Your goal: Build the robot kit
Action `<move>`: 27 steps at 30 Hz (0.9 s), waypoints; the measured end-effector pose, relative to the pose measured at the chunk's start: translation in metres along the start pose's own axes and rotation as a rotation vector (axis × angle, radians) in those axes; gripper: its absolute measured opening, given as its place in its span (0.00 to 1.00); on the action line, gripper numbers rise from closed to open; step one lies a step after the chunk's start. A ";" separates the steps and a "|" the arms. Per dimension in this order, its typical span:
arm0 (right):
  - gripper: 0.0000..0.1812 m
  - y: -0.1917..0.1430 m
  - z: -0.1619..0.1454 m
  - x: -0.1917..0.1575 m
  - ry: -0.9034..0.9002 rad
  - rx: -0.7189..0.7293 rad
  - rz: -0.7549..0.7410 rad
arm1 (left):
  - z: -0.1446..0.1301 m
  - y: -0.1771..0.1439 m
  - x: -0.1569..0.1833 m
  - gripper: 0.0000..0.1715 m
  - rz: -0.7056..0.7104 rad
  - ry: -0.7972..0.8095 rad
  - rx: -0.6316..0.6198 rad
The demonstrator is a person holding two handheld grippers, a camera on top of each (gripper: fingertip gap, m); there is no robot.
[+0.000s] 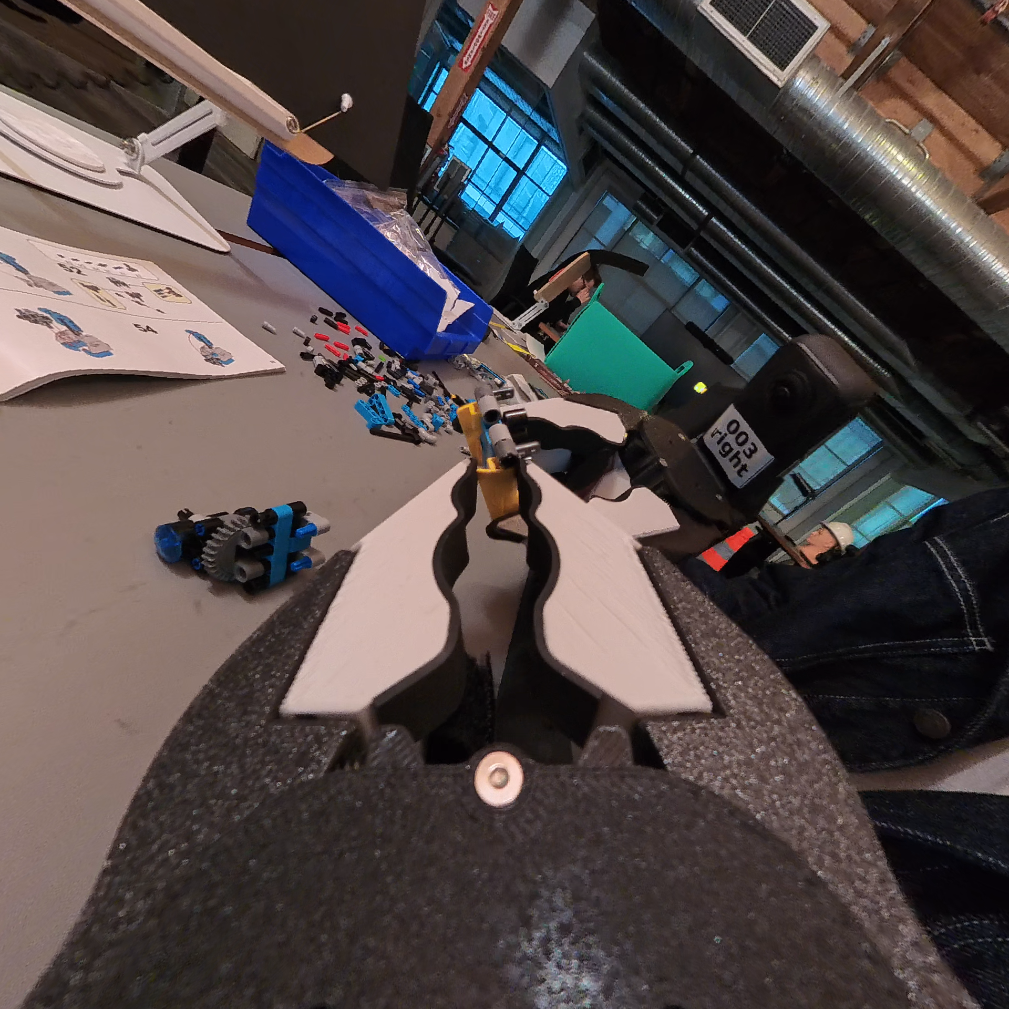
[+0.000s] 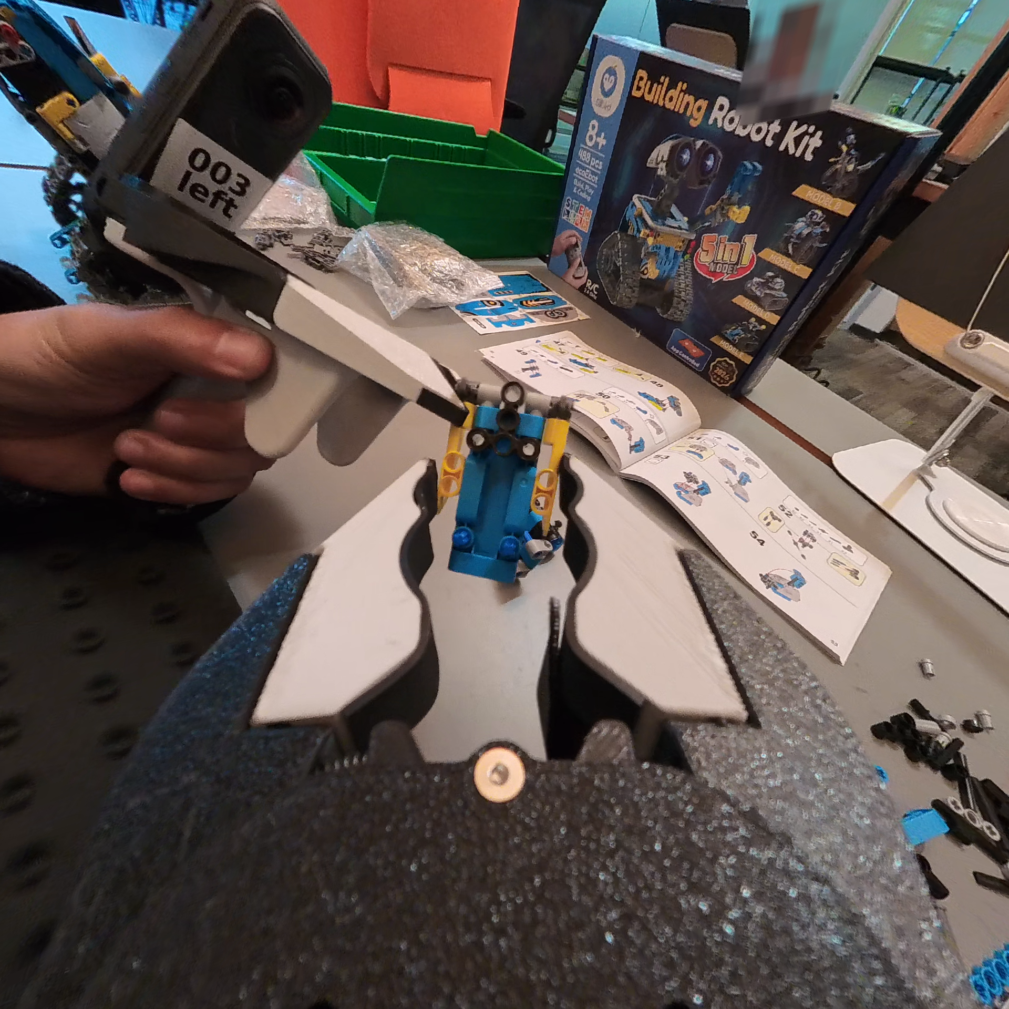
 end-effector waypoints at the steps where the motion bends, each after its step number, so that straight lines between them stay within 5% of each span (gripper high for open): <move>1: 0.24 0.000 0.000 0.001 -0.001 -0.001 0.004 | 0.000 0.000 0.001 0.08 0.005 0.011 -0.003; 11: 0.24 -0.001 -0.004 0.009 0.094 -0.039 0.060 | 0.001 -0.001 0.000 0.09 0.026 0.012 0.015; 21: 0.24 0.001 -0.007 0.013 0.121 -0.069 0.068 | 0.013 -0.021 -0.014 0.10 0.000 -0.111 0.207; 27: 0.24 0.002 -0.007 0.013 0.129 -0.074 0.080 | 0.014 -0.024 -0.011 0.10 0.091 -0.015 0.189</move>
Point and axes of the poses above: each gripper's, where its closed fingertips meet, y out along the fingers, z out of its top, x = y × z across the jaws, the point moved 10 cm from there along -y, back along the fingers, and after that the axes turned 3 degrees about x, right-handed, at the moved point
